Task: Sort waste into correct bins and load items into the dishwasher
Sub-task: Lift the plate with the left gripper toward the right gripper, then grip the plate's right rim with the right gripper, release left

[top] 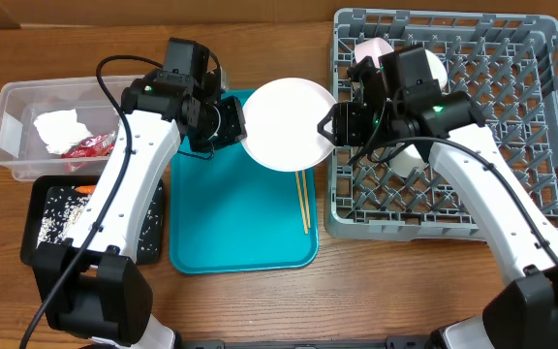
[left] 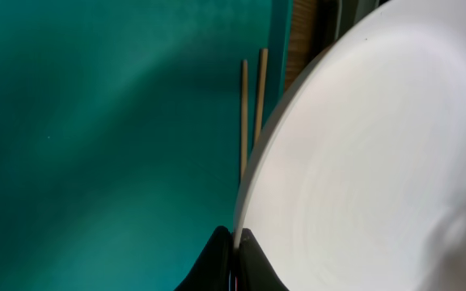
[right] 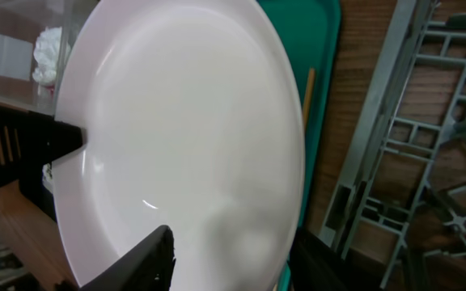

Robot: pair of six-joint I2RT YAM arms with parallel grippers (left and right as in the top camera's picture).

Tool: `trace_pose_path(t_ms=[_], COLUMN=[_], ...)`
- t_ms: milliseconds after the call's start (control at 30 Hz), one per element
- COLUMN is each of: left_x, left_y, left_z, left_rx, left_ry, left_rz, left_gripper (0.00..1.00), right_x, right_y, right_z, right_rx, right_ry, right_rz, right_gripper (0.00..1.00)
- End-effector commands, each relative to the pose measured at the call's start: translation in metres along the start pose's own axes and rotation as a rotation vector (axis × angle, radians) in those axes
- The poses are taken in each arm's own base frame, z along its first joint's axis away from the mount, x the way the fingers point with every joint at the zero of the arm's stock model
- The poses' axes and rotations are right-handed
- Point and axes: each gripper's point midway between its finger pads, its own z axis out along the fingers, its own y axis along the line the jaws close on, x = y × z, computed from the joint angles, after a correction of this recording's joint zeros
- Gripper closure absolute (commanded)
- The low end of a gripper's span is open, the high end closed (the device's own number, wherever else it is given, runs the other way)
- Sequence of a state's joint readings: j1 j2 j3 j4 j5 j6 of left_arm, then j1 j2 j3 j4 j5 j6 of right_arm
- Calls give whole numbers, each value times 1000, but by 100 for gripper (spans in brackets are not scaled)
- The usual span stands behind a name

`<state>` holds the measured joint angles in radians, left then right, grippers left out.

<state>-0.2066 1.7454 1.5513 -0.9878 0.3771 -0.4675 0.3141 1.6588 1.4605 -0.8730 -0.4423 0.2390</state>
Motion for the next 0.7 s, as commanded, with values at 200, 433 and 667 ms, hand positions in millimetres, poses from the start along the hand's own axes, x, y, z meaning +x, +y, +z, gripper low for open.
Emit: trace_pose_path(t_ms=[200,433,667], left_x=[-2,-2,-2], left_y=[-16,-16,-16], left_z=[-11,-11,-11], left_rx=[54,50,50], left_ry=[-18,-19,-19], left_rz=[49,50,50], left_gripper=[96,96,95], right_x=[-11,-13,-13], right_y=[3,-1,-1], right_z=[8,11,11], right_rx=[-15,3,3], right_ry=[-26,-32,-33], right_rz=[-24,-22,-22], right_gripper=[48,65,96])
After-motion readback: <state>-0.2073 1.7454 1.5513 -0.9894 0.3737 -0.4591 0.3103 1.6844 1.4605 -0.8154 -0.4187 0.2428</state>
